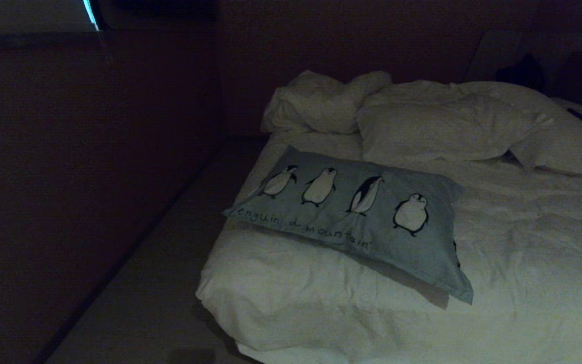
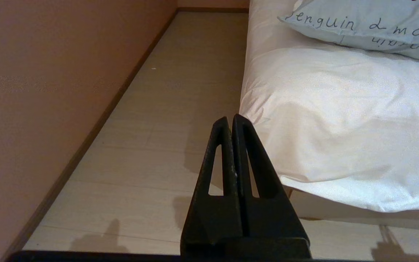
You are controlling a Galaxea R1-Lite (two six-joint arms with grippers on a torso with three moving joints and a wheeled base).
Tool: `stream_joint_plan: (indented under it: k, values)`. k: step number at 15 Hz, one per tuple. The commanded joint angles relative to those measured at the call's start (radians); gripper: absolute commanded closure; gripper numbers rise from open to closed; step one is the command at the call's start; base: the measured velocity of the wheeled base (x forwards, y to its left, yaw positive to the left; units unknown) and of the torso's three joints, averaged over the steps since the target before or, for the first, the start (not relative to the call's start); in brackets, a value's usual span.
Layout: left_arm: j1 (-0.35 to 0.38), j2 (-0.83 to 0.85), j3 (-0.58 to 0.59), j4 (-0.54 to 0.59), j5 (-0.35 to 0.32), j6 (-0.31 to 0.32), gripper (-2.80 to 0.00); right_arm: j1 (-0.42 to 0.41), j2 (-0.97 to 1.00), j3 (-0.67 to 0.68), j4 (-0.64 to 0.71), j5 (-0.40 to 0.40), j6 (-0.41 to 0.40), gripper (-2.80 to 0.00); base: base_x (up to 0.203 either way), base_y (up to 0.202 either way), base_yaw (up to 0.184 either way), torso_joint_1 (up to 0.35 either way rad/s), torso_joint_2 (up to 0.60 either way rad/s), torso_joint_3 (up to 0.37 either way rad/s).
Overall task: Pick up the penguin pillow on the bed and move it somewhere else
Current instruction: Pick up the pillow
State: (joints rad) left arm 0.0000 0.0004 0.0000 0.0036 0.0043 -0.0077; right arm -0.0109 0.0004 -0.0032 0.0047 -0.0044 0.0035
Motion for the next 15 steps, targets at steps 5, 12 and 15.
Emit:
stream_joint_plan:
  k: [5, 12, 15]
  values:
    - [0.000, 0.000, 0.002, 0.000, 0.000, 0.003, 0.00, 0.000, 0.001, 0.000, 0.000, 0.000, 0.000, 0.00, 0.000, 0.000, 0.000, 0.000, 0.00, 0.000]
    - [0.000, 0.000, 0.002, 0.000, 0.000, 0.006, 0.00, 0.000, 0.000, 0.000, 0.000, 0.000, 0.000, 0.00, 0.000, 0.000, 0.000, 0.000, 0.00, 0.000]
    - [-0.001, 0.000, 0.002, 0.000, 0.000, 0.006, 0.00, 0.000, 0.000, 0.000, 0.000, 0.000, -0.002, 0.00, 0.155, 0.000, -0.002, 0.000, 0.00, 0.001]
